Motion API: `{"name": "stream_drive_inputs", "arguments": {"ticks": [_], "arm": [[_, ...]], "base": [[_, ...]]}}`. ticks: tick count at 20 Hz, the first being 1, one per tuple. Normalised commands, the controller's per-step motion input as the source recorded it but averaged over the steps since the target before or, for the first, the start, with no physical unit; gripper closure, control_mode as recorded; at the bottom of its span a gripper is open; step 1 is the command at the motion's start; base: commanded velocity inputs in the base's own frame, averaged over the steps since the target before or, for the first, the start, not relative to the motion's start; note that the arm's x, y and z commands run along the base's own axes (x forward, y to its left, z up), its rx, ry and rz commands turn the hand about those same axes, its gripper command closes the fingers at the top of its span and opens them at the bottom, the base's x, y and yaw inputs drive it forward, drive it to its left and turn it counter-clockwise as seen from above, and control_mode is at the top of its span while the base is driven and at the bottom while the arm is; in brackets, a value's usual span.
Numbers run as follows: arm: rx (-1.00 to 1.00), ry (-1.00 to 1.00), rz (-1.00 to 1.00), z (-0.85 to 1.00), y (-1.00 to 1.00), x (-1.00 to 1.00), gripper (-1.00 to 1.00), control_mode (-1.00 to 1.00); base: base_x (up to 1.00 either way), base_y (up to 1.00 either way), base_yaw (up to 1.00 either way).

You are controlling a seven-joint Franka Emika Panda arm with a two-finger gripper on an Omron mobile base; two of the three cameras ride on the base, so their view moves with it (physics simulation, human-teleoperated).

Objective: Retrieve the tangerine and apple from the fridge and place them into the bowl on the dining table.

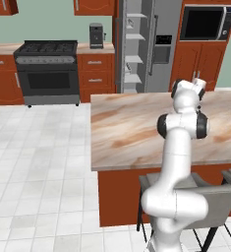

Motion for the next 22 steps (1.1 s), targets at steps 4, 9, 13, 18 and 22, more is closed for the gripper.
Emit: {"name": "stream_drive_inputs", "arguments": {"ticks": [4, 9, 13, 18, 22], "arm": [[-0.03, 0.05, 0.00, -0.25, 0.25, 0.11, -1.00, -1.00], [-0.09, -0.02, 0.00, 0.01, 0.26, -0.59, -1.00, -1.00], [-0.12, -0.13, 0.00, 0.27, 0.31, -1.00, -1.00, -1.00], [-0.13, -0.18, 0.00, 0.60, 0.28, -1.00, -1.00, -1.00], [-0.22, -0.29, 0.00, 0.64, 0.57, -1.00, -1.00, -1.00]], "base": [[0.00, 0.00, 0.00], [0.00, 0.00, 0.00], [0.00, 0.00, 0.00], [0.00, 0.00, 0.00], [0.00, 0.00, 0.00]]}}
